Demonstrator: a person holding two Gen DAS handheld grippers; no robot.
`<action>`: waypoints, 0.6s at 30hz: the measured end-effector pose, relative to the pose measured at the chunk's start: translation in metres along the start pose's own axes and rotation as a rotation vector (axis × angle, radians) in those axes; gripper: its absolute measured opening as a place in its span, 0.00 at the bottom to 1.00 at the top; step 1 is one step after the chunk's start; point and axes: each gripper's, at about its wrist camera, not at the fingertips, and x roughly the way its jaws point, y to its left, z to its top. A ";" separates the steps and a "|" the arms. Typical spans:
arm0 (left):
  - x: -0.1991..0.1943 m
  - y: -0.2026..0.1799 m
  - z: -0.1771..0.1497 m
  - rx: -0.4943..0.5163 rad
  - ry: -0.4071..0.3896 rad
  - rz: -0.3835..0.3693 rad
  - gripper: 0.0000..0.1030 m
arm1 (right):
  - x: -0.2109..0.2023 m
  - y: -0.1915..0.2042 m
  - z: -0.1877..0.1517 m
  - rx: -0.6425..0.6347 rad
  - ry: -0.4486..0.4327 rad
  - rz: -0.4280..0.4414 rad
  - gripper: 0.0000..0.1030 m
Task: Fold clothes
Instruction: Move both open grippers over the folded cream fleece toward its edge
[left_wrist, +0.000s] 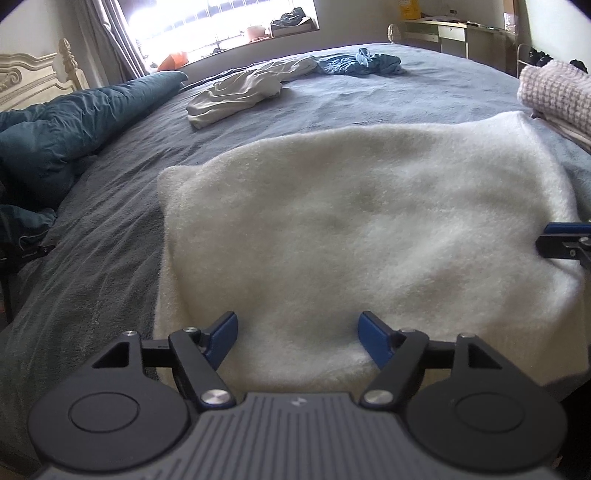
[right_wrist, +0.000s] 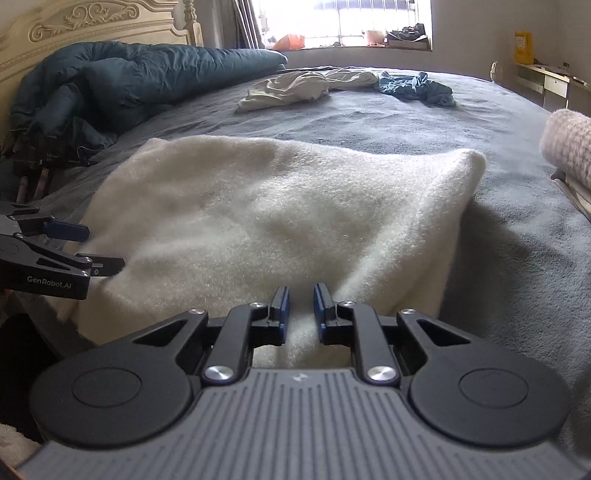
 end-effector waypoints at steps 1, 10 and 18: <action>0.000 -0.001 0.000 0.001 0.002 0.004 0.72 | 0.000 0.000 0.000 0.003 -0.001 0.003 0.13; 0.000 -0.005 0.003 0.012 0.013 0.036 0.75 | -0.002 -0.002 -0.002 0.013 -0.006 0.016 0.13; 0.001 -0.006 0.003 0.020 0.013 0.052 0.79 | 0.008 -0.011 0.008 0.013 -0.006 -0.026 0.15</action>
